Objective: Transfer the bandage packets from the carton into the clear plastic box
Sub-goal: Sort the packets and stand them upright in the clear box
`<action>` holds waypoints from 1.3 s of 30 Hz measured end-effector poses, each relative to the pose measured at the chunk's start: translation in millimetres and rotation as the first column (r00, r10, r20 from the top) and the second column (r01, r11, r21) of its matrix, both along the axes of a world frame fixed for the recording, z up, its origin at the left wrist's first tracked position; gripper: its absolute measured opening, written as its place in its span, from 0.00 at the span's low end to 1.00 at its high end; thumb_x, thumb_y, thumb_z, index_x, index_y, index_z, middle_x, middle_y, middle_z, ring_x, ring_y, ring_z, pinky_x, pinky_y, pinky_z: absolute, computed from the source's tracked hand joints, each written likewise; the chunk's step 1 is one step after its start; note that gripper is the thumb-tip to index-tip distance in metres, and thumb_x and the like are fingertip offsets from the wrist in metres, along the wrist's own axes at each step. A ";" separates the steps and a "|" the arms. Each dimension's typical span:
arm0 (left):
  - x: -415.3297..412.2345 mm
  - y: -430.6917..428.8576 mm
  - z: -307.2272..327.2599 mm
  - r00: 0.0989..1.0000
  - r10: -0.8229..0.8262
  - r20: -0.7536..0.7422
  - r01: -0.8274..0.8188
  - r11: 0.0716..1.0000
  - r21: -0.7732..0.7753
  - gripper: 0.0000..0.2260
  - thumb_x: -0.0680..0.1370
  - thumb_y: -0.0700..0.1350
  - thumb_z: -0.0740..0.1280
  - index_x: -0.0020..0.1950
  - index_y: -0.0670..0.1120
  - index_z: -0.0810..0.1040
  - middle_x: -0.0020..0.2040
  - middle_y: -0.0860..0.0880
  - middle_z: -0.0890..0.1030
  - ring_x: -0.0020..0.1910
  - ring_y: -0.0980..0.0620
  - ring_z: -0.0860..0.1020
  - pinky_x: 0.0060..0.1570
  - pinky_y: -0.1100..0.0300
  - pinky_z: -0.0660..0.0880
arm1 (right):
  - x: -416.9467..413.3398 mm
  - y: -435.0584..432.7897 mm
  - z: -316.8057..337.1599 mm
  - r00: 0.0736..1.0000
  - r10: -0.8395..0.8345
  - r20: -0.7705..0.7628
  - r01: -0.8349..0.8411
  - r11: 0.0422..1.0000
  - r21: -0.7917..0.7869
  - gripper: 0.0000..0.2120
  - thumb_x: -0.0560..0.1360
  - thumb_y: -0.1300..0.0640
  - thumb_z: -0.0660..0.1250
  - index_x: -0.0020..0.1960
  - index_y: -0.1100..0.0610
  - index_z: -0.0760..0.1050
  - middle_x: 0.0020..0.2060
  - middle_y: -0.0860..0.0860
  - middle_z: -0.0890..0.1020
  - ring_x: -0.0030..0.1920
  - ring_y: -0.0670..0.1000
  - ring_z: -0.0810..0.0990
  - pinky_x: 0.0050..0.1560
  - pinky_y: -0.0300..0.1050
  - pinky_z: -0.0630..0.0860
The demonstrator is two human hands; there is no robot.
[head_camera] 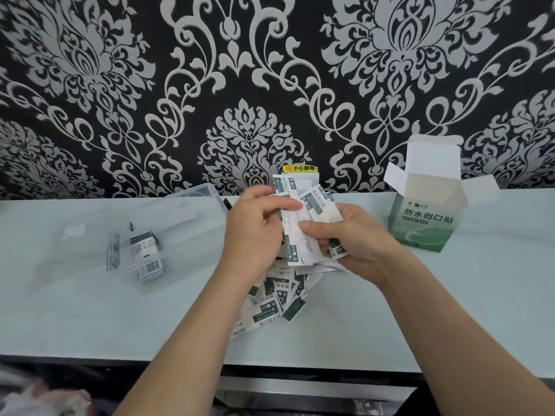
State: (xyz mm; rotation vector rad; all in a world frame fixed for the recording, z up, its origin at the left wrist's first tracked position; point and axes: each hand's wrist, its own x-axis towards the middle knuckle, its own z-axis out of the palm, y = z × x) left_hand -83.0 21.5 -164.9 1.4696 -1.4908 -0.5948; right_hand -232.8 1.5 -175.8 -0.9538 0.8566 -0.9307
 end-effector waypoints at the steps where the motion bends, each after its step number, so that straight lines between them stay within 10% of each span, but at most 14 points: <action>1: 0.5 0.8 1.8 0.994 -0.035 -0.108 0.041 0.998 0.050 0.23 0.78 0.31 0.60 0.43 0.57 0.84 0.58 0.55 0.79 0.53 0.57 0.79 0.52 0.58 0.79 | -0.9 -0.8 -0.1 1.000 -0.021 -0.017 0.021 1.000 -0.014 0.08 0.72 0.72 0.68 0.49 0.63 0.78 0.31 0.51 0.83 0.25 0.44 0.77 0.29 0.37 0.74; 5: 6.0 2.5 8.5 0.896 -0.070 -0.439 0.151 0.977 0.153 0.12 0.78 0.35 0.62 0.50 0.47 0.85 0.48 0.48 0.86 0.49 0.47 0.84 0.50 0.48 0.81 | -4.2 -4.5 -2.1 0.995 -0.078 -0.067 0.076 0.996 -0.042 0.05 0.72 0.71 0.69 0.47 0.63 0.78 0.28 0.50 0.81 0.25 0.45 0.69 0.30 0.38 0.66; 17: 11.5 1.3 12.2 0.800 0.008 -0.600 0.094 0.986 0.139 0.19 0.75 0.30 0.67 0.60 0.51 0.75 0.45 0.46 0.86 0.45 0.50 0.85 0.47 0.54 0.81 | -3.5 -5.3 -1.2 0.986 -0.162 0.051 0.157 0.985 0.077 0.05 0.77 0.67 0.65 0.51 0.64 0.77 0.34 0.55 0.78 0.27 0.45 0.71 0.28 0.36 0.70; 22: -8.2 5.7 2.9 0.867 -0.061 -0.495 0.176 0.966 0.189 0.10 0.76 0.35 0.69 0.55 0.46 0.82 0.46 0.49 0.86 0.46 0.50 0.84 0.50 0.50 0.81 | 14.8 -2.3 -3.0 0.991 -0.127 -0.047 0.127 0.992 -0.001 0.08 0.76 0.66 0.64 0.51 0.63 0.82 0.42 0.60 0.84 0.41 0.56 0.81 0.44 0.51 0.79; 35: -16.0 -2.6 -6.6 0.909 0.131 -0.395 -0.097 0.990 0.105 0.12 0.72 0.42 0.75 0.51 0.52 0.78 0.40 0.45 0.82 0.38 0.48 0.84 0.41 0.46 0.82 | 29.0 3.5 4.8 0.981 -0.170 0.089 0.162 0.983 0.087 0.16 0.82 0.50 0.59 0.55 0.60 0.79 0.46 0.59 0.85 0.44 0.56 0.84 0.46 0.51 0.78; 39: -19.9 -0.7 -7.2 0.988 0.104 -0.115 -0.107 0.994 -0.027 0.11 0.71 0.46 0.76 0.51 0.53 0.79 0.42 0.53 0.79 0.35 0.60 0.76 0.43 0.53 0.79 | 28.7 4.1 6.1 0.962 -0.190 0.197 0.148 0.967 0.208 0.13 0.82 0.56 0.58 0.59 0.62 0.77 0.44 0.61 0.85 0.42 0.58 0.85 0.42 0.50 0.81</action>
